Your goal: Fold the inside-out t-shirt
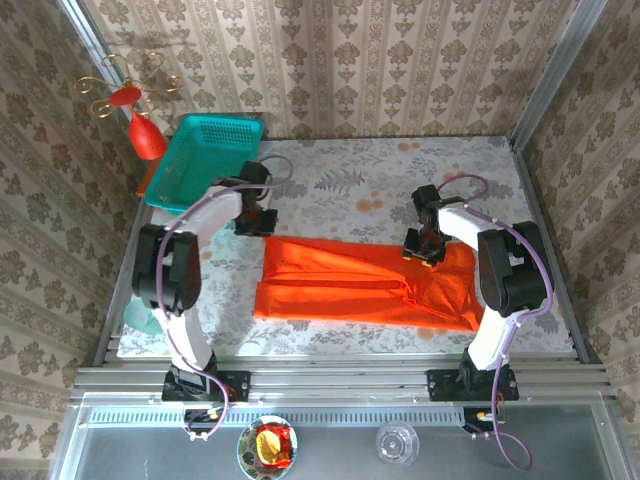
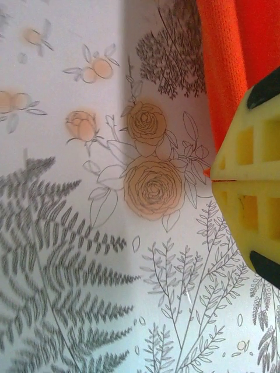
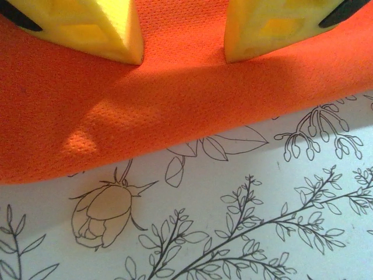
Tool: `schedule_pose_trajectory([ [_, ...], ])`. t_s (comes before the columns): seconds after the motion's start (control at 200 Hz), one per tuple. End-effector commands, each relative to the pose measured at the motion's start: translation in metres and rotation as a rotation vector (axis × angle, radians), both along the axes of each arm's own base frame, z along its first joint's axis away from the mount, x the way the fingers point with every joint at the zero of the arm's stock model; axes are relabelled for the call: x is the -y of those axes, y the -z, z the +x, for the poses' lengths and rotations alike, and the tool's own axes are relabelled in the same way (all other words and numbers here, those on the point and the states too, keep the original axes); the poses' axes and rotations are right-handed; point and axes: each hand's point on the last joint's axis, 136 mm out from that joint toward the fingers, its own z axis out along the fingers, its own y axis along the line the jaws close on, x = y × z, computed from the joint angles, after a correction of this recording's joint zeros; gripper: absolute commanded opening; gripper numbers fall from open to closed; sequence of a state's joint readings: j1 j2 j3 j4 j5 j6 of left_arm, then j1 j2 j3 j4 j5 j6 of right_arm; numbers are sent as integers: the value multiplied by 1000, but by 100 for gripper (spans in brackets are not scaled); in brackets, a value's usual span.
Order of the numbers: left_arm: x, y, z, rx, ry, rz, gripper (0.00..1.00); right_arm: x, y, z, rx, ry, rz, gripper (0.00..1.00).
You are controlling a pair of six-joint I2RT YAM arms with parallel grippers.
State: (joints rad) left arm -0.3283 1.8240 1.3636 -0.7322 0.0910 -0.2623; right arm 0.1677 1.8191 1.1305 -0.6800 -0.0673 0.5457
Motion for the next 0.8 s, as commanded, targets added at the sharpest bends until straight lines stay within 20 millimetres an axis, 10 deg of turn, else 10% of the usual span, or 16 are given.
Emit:
schedule_pose_trajectory([
  [0.0, 16, -14, 8, 24, -75, -244, 5, 8, 11, -3, -30, -5, -36, 43],
  [0.18, 9, -19, 8, 30, -88, -207, 27, 7, 10, -2, -30, -2, -29, 43],
  [0.445, 20, -45, -7, 70, -37, -190, 29, 4, -21, 7, 42, -2, -12, 43],
  [0.795, 42, 21, -67, -89, 16, -146, 22, -9, -70, -18, 136, -12, 81, 43],
])
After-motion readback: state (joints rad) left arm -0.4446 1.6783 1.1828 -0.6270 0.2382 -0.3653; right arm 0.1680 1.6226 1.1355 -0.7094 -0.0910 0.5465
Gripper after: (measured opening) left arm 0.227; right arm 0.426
